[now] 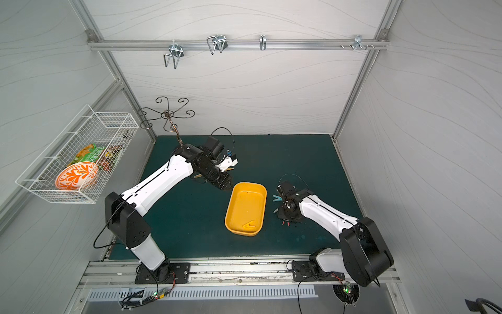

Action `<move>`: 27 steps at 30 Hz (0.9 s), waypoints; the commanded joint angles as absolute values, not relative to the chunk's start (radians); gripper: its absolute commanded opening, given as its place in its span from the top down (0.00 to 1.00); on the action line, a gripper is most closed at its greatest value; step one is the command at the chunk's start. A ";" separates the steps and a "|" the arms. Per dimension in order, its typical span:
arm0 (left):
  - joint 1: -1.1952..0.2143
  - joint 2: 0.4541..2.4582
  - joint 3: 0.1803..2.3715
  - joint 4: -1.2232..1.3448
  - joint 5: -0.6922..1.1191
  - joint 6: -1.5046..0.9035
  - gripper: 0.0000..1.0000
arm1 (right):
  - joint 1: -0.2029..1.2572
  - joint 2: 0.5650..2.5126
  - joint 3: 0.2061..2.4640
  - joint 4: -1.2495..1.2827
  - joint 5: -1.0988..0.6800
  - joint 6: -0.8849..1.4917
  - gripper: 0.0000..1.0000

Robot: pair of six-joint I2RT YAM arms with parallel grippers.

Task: Take the clothespins out of the storage box
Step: Place the clothespin at the center of the board, then pick up the clothespin from the storage box.

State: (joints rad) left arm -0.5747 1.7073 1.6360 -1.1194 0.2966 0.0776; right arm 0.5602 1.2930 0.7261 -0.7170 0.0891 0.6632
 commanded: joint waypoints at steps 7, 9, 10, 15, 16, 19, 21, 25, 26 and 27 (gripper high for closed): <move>-0.688 1.782 1.674 -1.154 0.223 -0.006 0.45 | 0.552 1.150 0.830 -0.868 0.124 0.655 0.63; -0.719 1.801 1.666 -1.147 0.215 -0.028 0.46 | 0.551 1.125 0.856 -0.891 0.135 0.657 0.64; -0.737 1.810 1.656 -1.133 0.209 -0.042 0.46 | 0.552 1.112 0.867 -0.898 0.140 0.657 0.64; -0.826 1.843 1.603 -1.071 0.152 -0.061 0.49 | 0.552 1.067 0.902 -0.935 0.174 0.652 0.65; -0.843 1.850 1.590 -1.055 0.123 -0.061 0.49 | 0.551 1.058 0.904 -0.941 0.178 0.650 0.65; -0.871 1.869 1.564 -1.031 0.075 -0.073 0.50 | 0.549 1.030 0.899 -0.954 0.184 0.648 0.66; -0.888 1.879 1.555 -1.023 0.063 -0.075 0.51 | 0.546 1.011 0.894 -0.963 0.185 0.645 0.67; -0.941 1.899 1.532 -1.000 0.050 -0.068 0.51 | 0.540 0.969 0.876 -0.985 0.186 0.643 0.68; -0.954 1.906 1.529 -0.991 0.044 -0.065 0.50 | 0.540 0.959 0.872 -0.991 0.186 0.642 0.69; -0.964 1.913 1.528 -0.982 0.039 -0.063 0.49 | 0.539 0.949 0.869 -0.997 0.186 0.643 0.69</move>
